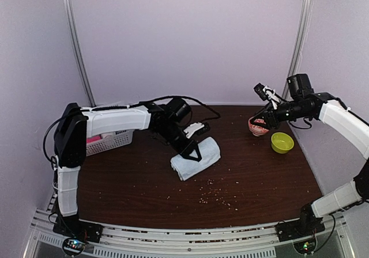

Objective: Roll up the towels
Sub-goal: Pick up the towel from the center of the board, then place the towel in the bin, then reset both arms

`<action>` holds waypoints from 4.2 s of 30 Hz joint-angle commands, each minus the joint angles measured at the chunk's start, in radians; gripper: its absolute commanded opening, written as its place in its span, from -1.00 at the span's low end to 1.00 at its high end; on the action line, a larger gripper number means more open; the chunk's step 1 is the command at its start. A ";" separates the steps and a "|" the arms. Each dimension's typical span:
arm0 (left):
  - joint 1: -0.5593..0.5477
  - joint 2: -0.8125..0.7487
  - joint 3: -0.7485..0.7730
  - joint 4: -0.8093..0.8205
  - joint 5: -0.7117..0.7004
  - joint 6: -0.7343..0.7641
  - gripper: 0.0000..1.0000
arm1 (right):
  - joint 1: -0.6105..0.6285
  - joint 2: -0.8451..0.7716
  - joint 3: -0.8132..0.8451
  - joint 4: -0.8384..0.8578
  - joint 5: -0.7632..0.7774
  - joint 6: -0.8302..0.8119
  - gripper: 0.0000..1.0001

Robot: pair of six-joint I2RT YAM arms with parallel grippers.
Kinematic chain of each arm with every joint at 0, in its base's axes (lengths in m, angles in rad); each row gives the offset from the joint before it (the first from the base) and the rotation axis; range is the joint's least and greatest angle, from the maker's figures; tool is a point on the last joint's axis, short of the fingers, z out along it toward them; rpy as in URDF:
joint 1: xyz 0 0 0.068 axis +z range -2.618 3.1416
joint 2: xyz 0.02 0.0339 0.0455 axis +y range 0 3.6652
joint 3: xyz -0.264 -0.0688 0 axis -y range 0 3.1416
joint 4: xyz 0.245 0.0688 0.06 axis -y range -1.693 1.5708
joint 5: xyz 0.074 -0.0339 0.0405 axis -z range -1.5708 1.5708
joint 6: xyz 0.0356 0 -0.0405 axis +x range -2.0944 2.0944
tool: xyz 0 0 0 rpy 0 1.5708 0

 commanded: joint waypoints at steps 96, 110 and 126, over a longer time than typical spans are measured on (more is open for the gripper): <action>0.660 0.222 0.231 -0.160 -0.505 -0.386 -0.12 | -0.003 0.197 -0.194 0.067 -0.128 -0.076 0.00; 0.660 0.003 0.147 -0.154 -0.468 -0.376 0.25 | -0.003 0.154 -0.180 0.058 -0.109 -0.067 0.05; 0.605 -0.437 -0.135 0.036 -0.359 -0.127 0.10 | -0.115 0.093 0.093 0.263 0.364 0.276 0.83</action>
